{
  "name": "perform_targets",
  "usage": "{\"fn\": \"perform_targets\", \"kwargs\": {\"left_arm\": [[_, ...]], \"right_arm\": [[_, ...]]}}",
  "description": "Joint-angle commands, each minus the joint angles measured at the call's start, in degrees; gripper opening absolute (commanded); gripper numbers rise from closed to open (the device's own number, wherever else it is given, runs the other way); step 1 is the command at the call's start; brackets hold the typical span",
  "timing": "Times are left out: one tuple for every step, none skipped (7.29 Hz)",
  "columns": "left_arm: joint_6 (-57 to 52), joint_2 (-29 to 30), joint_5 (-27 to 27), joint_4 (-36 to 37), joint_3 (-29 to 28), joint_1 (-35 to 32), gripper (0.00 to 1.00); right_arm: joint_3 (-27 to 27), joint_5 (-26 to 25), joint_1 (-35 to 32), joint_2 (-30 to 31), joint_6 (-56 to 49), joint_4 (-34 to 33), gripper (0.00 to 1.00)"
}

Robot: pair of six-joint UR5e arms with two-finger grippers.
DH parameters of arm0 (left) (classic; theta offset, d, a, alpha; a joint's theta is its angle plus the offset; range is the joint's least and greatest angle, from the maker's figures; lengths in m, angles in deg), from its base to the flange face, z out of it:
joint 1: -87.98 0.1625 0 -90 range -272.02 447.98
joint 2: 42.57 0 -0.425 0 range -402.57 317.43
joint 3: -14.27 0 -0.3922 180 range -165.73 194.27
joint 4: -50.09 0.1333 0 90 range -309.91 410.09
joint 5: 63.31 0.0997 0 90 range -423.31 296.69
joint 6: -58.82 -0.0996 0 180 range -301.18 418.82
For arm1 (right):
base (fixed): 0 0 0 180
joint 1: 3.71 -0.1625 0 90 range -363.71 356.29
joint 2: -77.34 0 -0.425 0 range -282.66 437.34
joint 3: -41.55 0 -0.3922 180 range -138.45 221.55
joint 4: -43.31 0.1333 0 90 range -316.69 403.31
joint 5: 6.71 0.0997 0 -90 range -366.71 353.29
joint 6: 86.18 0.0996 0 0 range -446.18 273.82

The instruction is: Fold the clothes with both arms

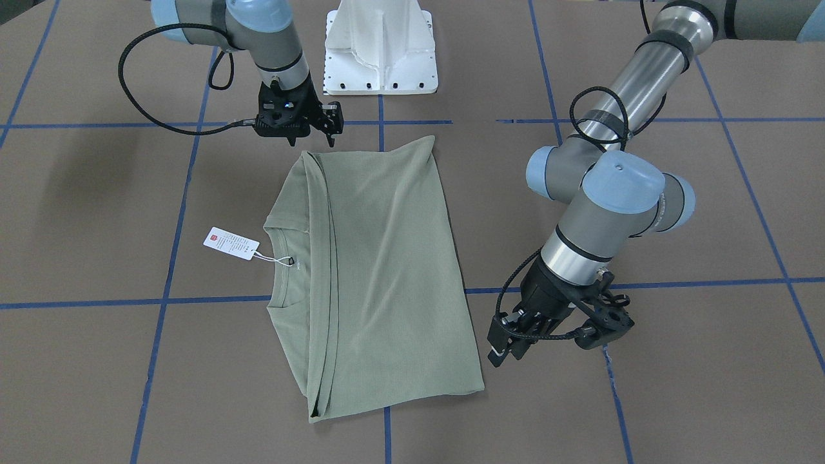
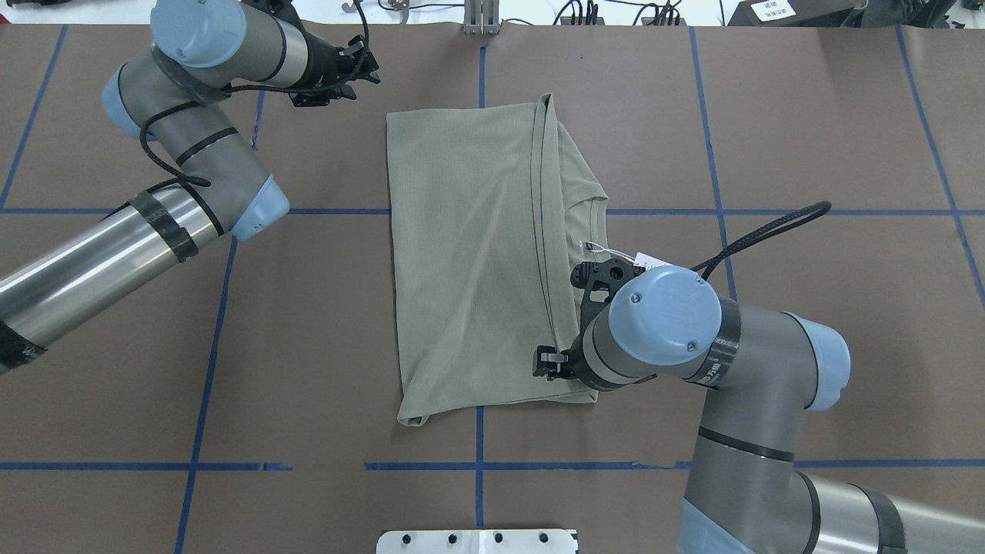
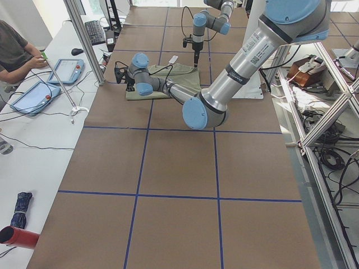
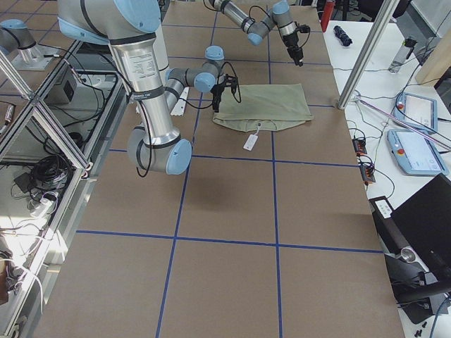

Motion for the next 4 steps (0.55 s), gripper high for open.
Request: {"fn": "perform_targets", "kwargs": {"left_arm": [[0.06, -0.65, -0.08, -0.16, 0.03, -0.02, 0.52], [0.06, -0.99, -0.08, -0.16, 0.03, -0.02, 0.52], [0.06, -1.26, -0.08, -0.16, 0.03, -0.02, 0.52], [0.24, -1.26, -0.08, -0.25, 0.03, -0.02, 0.52]], "right_arm": [[1.98, -2.33, 0.25, -0.49, -21.35, -1.22, 0.66], [2.60, -2.86, 0.25, -0.84, -27.09, -2.18, 0.55], [2.87, -2.95, 0.25, -1.37, -29.15, -2.54, 0.42], [4.09, -3.73, 0.85, -2.50, -29.34, -2.63, 0.40]]}}
